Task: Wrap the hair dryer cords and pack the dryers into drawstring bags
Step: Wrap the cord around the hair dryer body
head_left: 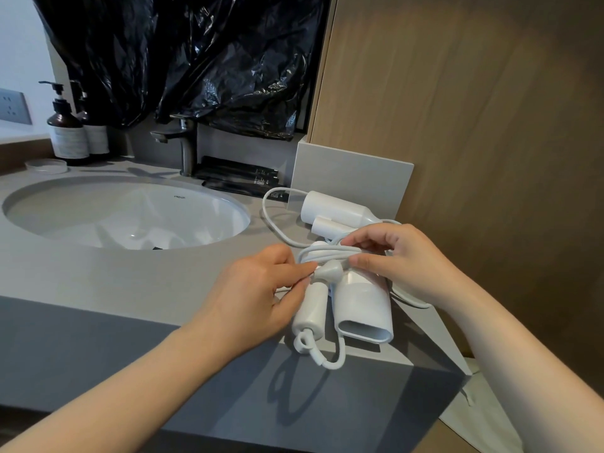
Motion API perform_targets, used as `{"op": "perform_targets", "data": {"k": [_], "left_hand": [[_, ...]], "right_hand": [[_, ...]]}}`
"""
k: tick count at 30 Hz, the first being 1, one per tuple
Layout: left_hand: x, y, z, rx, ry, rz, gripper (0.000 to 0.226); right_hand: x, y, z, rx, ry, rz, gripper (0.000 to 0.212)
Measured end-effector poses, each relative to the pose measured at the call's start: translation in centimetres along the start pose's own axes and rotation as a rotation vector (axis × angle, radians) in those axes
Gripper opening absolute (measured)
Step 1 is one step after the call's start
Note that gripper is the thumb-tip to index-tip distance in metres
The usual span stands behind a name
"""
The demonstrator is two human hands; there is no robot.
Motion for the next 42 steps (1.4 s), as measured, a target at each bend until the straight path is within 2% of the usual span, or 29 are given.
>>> {"op": "perform_targets", "data": {"k": [8,11,18,27,32,38,42], "left_hand": [[-0.4,-0.8,-0.7,0.160,0.091,0.066,0.027],[-0.6,-1.1,-0.8,0.204,0.079,0.068,0.017],[-0.6,-1.0,-0.4,0.235,0.049,0.094,0.011],[-0.7,-0.8,-1.0,0.282,0.074,0.089,0.013],[-0.9,0.0,-1.2,0.327,0.106,0.115,0.017],[-0.7,-0.7,-0.2,0.226,-0.001,0.125,0.016],[-0.4,-1.1,0.7,0.106,-0.100,0.140,0.026]], "right_hand": [[-0.1,0.0,0.1,-0.017,-0.002,0.000,0.017],[-0.2,-0.2,-0.3,-0.037,0.042,-0.055,0.017],[-0.6,-0.9,-1.6,-0.130,0.116,-0.183,0.015],[-0.9,-1.5,-1.2,-0.215,0.068,-0.074,0.011],[-1.2,-1.3,-1.4,-0.184,0.128,-0.002,0.009],[-1.2,-0.9,-1.8,-0.145,0.168,0.005,0.006],[-1.1,-0.9,-1.7,-0.175,0.083,0.013,0.003]]}}
Point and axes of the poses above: each hand's wrist, its own y-axis away from the middle knuckle, its own x-axis out of the back of the hand, z = x × y, the point moved 7 cm from there along -y, towards the middle knuckle, and after that the axes turned 13 degrees about -x, right-handed, at the moved point
